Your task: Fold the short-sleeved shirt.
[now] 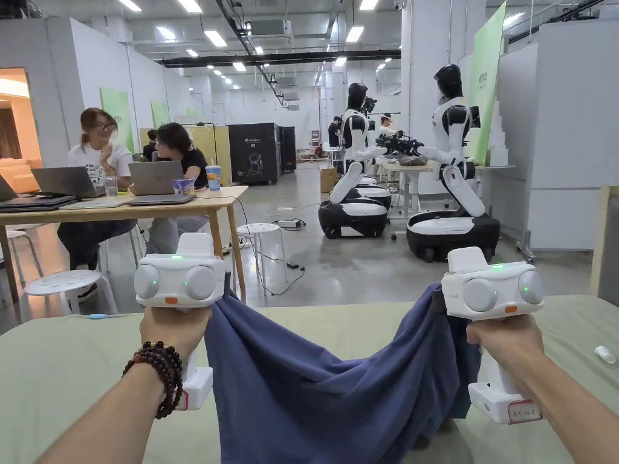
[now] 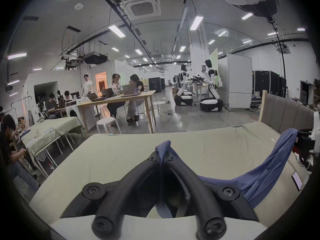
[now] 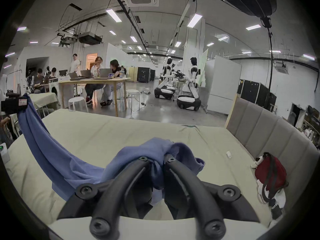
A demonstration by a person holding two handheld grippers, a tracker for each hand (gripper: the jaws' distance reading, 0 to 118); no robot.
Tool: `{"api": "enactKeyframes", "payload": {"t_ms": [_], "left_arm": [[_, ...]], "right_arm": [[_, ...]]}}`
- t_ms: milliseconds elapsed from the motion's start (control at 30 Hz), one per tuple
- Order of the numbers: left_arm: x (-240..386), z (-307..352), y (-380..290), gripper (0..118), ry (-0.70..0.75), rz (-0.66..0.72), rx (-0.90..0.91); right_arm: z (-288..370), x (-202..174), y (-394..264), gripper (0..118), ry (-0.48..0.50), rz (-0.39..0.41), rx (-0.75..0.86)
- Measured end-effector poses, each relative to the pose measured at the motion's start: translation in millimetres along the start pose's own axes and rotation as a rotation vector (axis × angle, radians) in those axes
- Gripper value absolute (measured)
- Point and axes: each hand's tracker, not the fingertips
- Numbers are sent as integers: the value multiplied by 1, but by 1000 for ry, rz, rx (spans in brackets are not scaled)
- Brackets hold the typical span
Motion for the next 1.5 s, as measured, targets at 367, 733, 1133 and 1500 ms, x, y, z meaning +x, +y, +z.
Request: {"api": "enactKeyframes", "payload": {"t_ms": [367, 733, 1133, 1500], "left_arm": [[-9, 111, -52, 1, 22, -29, -27], [-14, 196, -189, 1, 2, -24, -184], [-28, 203, -302, 1, 5, -90, -379], [-30, 208, -270, 115, -43, -58, -278]], "right_arm": [[102, 0, -68, 11, 27, 8, -9], [175, -5, -201, 11, 20, 19, -139], [157, -3, -310, 11, -52, -16, -418], [176, 4, -284, 110, -58, -62, -244]]}}
